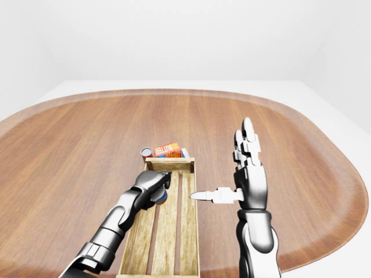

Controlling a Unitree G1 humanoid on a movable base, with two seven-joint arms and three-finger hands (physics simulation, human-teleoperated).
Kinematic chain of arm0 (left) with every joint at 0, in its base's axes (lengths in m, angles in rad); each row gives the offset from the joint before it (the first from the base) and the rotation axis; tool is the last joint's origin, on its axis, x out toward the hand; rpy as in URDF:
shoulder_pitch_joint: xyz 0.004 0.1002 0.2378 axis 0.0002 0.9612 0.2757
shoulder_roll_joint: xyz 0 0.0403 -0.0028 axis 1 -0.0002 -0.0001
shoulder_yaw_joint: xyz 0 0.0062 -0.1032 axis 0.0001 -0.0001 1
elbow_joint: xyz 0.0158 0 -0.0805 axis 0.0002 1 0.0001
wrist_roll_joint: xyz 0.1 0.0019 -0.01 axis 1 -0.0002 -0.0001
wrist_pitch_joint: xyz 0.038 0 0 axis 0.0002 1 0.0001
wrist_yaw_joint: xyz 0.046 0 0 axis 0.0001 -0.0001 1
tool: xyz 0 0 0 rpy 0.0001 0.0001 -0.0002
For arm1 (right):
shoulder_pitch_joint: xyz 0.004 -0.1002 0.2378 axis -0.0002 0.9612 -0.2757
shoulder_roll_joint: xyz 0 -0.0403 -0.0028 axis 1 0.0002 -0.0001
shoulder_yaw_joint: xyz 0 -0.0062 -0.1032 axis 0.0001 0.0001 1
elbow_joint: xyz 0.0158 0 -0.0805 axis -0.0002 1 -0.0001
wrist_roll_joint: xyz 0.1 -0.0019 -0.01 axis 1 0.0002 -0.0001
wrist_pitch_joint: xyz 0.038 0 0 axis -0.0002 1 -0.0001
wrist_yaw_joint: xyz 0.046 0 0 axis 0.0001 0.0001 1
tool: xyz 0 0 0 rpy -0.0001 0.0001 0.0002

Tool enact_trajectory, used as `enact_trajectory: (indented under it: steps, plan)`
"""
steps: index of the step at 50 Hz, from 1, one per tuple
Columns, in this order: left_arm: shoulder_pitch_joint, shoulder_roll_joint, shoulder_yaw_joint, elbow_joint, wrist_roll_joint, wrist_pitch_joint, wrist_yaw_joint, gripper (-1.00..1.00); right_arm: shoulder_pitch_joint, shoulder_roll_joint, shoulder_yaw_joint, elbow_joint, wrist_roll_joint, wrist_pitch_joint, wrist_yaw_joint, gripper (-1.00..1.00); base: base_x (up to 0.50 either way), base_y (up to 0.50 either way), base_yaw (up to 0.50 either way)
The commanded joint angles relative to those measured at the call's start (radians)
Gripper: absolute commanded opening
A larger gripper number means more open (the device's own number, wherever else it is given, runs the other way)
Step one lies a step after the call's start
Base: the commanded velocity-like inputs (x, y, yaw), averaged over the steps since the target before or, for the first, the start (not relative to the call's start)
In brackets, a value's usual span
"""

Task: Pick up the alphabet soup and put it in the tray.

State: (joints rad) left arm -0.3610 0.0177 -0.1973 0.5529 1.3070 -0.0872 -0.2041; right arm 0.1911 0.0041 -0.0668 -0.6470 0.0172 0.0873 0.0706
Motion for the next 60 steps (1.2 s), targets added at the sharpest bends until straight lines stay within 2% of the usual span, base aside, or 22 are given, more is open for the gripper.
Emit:
enact_trajectory:
  steps: [1,2,7,13,15,18,23,25,30,33,34,35,36,55,60]
  plan:
    - [-0.035,-0.016,-0.009,0.103,0.013,0.000,0.064,-1.00,0.001,0.001,0.001,-0.004,0.001,0.000,0.000,1.00,0.00,0.00,0.00]
    - [-0.047,-0.023,-0.017,0.151,0.024,0.000,0.090,-1.00,0.002,0.001,0.001,-0.005,0.000,0.000,-0.001,1.00,0.00,0.00,0.00]
    - [-0.054,-0.026,-0.028,0.187,0.046,0.000,0.120,-1.00,0.004,0.000,-0.003,-0.010,0.004,0.000,0.001,1.00,0.00,0.00,0.00]
    - [-0.047,-0.028,-0.024,0.170,0.047,0.000,0.105,-0.87,0.003,0.002,-0.004,-0.011,0.006,0.000,0.000,1.00,0.00,0.00,0.00]
    - [-0.054,-0.028,-0.024,0.191,0.047,0.000,0.113,-0.97,0.004,0.002,-0.004,-0.014,0.006,0.000,0.000,1.00,0.00,0.00,0.00]
    - [-0.072,-0.029,-0.025,0.239,0.054,0.000,0.139,-0.98,0.002,0.002,-0.008,-0.006,0.011,0.000,0.000,1.00,0.00,0.00,0.00]
    - [-0.079,-0.028,-0.020,0.240,0.047,0.000,0.129,-0.93,0.000,0.002,-0.005,-0.009,0.009,0.000,-0.002,1.00,0.00,0.00,0.00]
    - [-0.089,-0.026,-0.017,0.251,0.045,0.000,0.133,-0.99,-0.001,0.002,-0.007,-0.006,0.010,0.000,-0.002,1.00,0.00,0.00,0.00]
    - [-0.083,-0.027,-0.019,0.235,0.041,0.000,0.123,-0.98,-0.001,0.001,-0.009,-0.009,0.011,0.000,-0.002,1.00,0.00,0.00,0.00]
    - [-0.086,-0.027,-0.018,0.236,0.043,0.000,0.120,-0.85,0.000,0.001,-0.009,-0.011,0.012,0.000,-0.003,1.00,0.00,0.00,0.00]
    - [-0.085,-0.027,-0.016,0.231,0.039,0.000,0.116,-0.70,0.000,0.001,-0.009,-0.013,0.012,0.000,-0.002,1.00,0.00,0.00,0.00]
    - [-0.085,-0.027,-0.015,0.224,0.037,0.000,0.114,0.80,0.000,0.001,-0.011,-0.014,0.014,0.000,-0.002,1.00,0.00,0.00,0.00]
    - [-0.088,-0.028,-0.013,0.226,0.035,0.000,0.113,1.00,-0.001,0.002,-0.011,-0.013,0.014,0.000,-0.002,1.00,0.00,0.00,0.00]
    - [-0.068,-0.028,-0.018,0.194,0.024,0.000,0.103,1.00,-0.006,0.001,-0.009,0.008,0.009,0.000,-0.008,1.00,0.00,0.00,0.00]
    - [-0.006,-0.010,-0.014,0.054,0.017,0.000,0.026,1.00,-0.007,0.001,-0.007,0.012,0.008,0.000,-0.010,1.00,0.00,0.00,0.00]
